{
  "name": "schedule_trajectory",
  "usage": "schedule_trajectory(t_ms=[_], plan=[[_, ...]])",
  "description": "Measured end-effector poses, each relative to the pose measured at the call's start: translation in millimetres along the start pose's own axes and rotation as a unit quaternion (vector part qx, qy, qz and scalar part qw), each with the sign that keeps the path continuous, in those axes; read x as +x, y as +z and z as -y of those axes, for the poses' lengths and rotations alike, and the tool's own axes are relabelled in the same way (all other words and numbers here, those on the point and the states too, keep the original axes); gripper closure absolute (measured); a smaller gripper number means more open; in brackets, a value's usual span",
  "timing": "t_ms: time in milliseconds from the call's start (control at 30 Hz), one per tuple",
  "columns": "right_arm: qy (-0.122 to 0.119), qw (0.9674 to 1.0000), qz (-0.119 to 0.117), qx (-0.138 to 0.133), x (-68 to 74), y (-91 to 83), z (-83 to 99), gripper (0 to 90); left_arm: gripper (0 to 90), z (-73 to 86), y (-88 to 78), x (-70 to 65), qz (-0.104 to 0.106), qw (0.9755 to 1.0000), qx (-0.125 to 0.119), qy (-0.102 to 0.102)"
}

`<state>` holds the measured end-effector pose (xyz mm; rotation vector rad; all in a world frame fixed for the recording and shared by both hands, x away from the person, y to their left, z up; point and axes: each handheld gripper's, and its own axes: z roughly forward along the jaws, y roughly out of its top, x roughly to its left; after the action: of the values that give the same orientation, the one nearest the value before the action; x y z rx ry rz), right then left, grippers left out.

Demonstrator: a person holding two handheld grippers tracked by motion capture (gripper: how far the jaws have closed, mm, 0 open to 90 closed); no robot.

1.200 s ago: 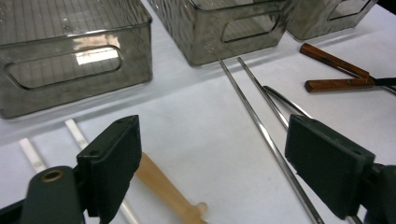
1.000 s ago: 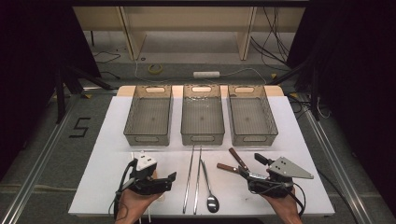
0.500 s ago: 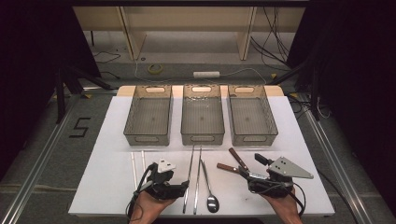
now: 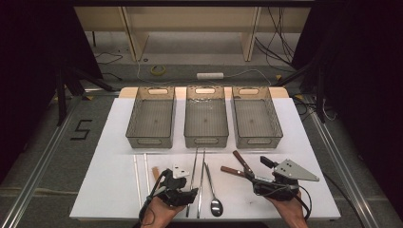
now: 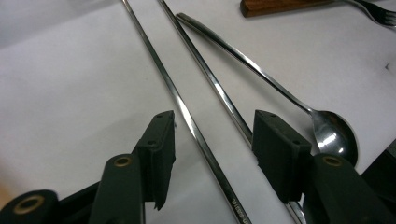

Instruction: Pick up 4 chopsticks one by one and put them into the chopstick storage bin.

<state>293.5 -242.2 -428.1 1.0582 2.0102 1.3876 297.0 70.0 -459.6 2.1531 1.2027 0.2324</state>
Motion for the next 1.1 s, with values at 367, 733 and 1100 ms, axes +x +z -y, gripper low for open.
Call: schedule_trajectory(t_ms=[367,733,1100], plan=[[0.001,1.0,-0.001,0.002,0.0,0.3,0.0,27.7,54.6,1.4,5.1,-4.6,0.001,0.9998,0.019,0.005],[0.002,1.0,-0.002,0.004,-0.5,0.3,0.0,27.6,63.4,2.8,12.9,-3.7,-0.009,0.999,0.044,0.006],[0.001,1.0,-0.002,0.007,-0.9,1.1,0.4,27.7,70.4,2.4,17.2,-6.8,-0.03,0.9974,0.063,0.015]])
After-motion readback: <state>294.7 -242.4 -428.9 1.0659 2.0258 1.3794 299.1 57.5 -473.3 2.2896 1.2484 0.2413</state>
